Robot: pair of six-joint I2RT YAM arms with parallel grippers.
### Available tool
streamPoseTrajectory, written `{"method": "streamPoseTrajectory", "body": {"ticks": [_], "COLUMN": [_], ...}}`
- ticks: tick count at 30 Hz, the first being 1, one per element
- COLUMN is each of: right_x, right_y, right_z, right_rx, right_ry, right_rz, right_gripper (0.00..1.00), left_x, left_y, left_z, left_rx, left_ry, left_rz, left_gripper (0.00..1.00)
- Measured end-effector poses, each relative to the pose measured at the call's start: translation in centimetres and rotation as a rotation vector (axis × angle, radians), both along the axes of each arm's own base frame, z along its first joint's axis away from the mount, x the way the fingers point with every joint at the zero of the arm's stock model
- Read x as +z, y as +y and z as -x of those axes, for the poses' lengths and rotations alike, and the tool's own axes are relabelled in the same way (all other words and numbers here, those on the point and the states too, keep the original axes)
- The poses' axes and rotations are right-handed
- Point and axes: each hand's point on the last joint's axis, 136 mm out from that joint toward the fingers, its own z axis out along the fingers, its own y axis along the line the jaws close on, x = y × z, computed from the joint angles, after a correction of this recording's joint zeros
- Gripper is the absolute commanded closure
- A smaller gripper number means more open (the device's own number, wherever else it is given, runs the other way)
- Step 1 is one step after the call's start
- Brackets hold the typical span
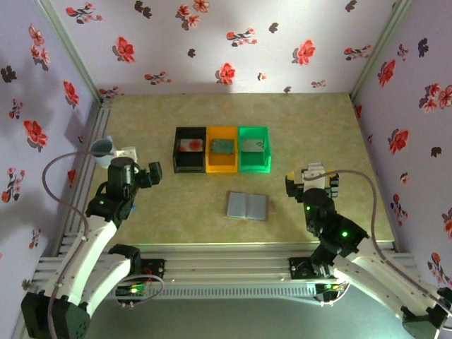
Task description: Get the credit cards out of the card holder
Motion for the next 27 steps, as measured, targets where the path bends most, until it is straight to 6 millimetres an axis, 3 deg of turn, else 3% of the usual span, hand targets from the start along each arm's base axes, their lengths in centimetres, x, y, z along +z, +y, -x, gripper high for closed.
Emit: {"method": "streamPoseTrajectory", "body": {"ticks": [3, 9, 14, 20, 27], "right_x": [-1.8, -4.4, -7.0, -11.4, -14.0], "right_y": [-0.9, -5.7, -8.4, -10.1, -10.3], "right_z": [-1.6, -5.3, -7.6, -9.9, -12.1], "right_rx": [-0.064, -0.279, -0.377, -0.391, -0.365], "right_ry": [-0.001, 0.025, 0.045, 0.116, 0.133], "right_rz": [0.056, 0.019, -0.039, -0.069, -0.140], "right_gripper": [0.01, 0.01, 0.01, 0.01, 0.01], "left_x": [-0.4, -0.1, -0.5, -1.0, -2.7], "left_y": [0.2, 0.3, 0.1, 0.3, 0.9], "left_z": [0.2, -0.1, 0.1, 0.1, 0.0], "left_rx": [0.006, 0.015, -0.002, 0.003, 0.033], "left_ry": [-0.004, -0.026, -0.026, -0.031, -0.015], "left_rz": [-0.007, -0.014, -0.041, -0.077, -0.110], "left_gripper": [0.00, 0.00, 0.00, 0.00, 0.00]}}
